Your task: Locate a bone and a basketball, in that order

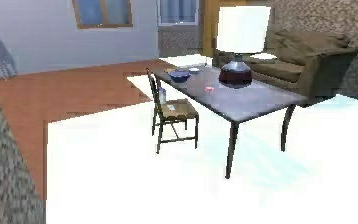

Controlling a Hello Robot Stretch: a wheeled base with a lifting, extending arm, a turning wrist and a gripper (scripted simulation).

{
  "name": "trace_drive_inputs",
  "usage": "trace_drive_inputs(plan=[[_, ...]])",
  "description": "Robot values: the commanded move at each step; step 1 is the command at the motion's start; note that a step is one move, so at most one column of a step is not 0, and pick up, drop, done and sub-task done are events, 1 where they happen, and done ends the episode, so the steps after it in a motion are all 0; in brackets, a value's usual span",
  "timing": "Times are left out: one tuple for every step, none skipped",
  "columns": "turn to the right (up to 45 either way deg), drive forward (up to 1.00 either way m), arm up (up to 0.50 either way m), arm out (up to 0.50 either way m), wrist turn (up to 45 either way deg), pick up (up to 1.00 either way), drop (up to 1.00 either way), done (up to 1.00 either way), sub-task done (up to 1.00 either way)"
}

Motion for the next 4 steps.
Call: trace_drive_inputs(plan=[[45.0, 0.00, 0.00, 0.00, 0.0, 0.00, 0.00, 0.00, 0.00], [45.0, 0.00, 0.00, 0.00, 0.0, 0.00, 0.00, 0.00, 0.00], [45.0, 0.00, 0.00, 0.00, 0.0, 0.00, 0.00, 0.00, 0.00], [24.0, 0.00, 0.00, 0.00, 0.0, 0.00, 0.00, 0.00, 0.00]])
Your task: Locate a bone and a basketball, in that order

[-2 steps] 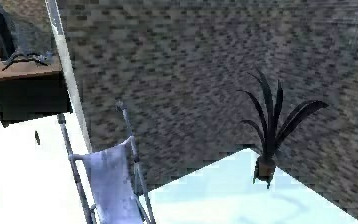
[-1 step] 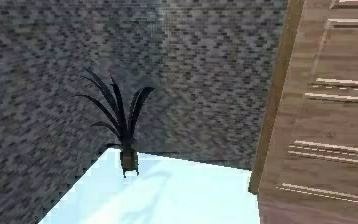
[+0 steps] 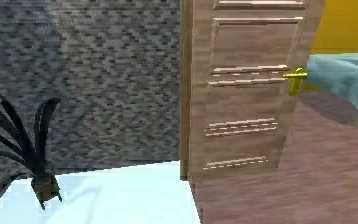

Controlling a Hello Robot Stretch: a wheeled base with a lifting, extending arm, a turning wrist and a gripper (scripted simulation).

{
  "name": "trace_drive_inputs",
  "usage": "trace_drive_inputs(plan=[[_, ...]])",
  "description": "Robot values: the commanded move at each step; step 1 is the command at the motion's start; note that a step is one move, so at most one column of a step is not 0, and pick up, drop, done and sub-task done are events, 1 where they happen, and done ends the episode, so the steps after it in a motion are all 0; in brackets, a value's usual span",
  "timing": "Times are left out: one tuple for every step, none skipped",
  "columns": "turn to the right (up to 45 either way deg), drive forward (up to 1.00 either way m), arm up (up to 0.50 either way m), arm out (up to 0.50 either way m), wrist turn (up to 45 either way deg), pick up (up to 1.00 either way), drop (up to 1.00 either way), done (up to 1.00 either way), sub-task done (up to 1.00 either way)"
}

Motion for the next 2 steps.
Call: trace_drive_inputs(plan=[[0.0, 0.30, 0.00, 0.00, 0.0, 0.00, 0.00, 0.00, 0.00], [45.0, 0.00, 0.00, 0.00, 0.0, 0.00, 0.00, 0.00, 0.00]])
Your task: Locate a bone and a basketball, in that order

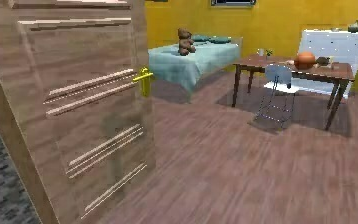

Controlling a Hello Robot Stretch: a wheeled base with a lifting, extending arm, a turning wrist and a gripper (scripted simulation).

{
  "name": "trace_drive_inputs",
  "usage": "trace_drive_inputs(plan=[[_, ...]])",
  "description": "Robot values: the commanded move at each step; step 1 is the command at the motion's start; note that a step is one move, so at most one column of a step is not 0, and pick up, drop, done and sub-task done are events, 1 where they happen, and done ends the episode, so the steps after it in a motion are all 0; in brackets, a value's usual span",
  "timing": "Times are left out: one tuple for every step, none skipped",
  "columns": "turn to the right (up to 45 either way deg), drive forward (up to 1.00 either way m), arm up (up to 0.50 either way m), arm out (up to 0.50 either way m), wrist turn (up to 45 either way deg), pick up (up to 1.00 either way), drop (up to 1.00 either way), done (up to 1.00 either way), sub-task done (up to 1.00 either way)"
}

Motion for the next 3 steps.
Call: trace_drive_inputs(plan=[[33.0, 0.00, 0.00, 0.00, 0.0, 0.00, 0.00, 0.00, 0.00], [0.0, 1.00, 0.00, 0.00, 0.0, 0.00, 0.00, 0.00, 0.00], [3.0, 0.00, 0.00, 0.00, 0.0, 0.00, 0.00, 0.00, 0.00]])
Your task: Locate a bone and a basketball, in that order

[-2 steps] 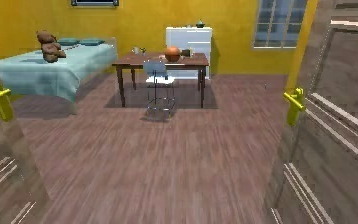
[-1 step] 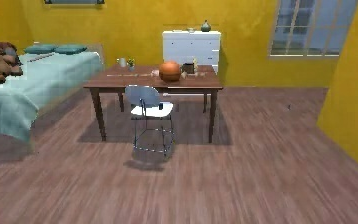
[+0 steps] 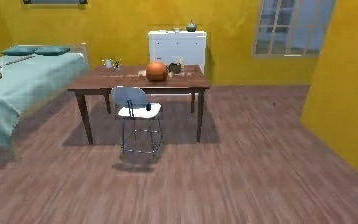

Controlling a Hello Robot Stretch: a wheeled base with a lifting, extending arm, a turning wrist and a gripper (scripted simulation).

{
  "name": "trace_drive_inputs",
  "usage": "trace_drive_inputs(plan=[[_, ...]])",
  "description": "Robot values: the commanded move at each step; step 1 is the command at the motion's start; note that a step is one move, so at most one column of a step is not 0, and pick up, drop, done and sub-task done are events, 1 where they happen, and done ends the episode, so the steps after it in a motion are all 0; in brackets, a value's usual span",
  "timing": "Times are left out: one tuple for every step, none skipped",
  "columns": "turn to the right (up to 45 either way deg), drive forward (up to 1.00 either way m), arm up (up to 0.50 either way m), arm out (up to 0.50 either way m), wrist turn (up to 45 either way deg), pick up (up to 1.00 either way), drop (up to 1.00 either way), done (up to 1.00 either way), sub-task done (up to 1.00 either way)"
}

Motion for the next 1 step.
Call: trace_drive_inputs(plan=[[0.0, 0.40, 0.00, 0.00, 0.0, 0.00, 0.00, 0.00, 0.00]])
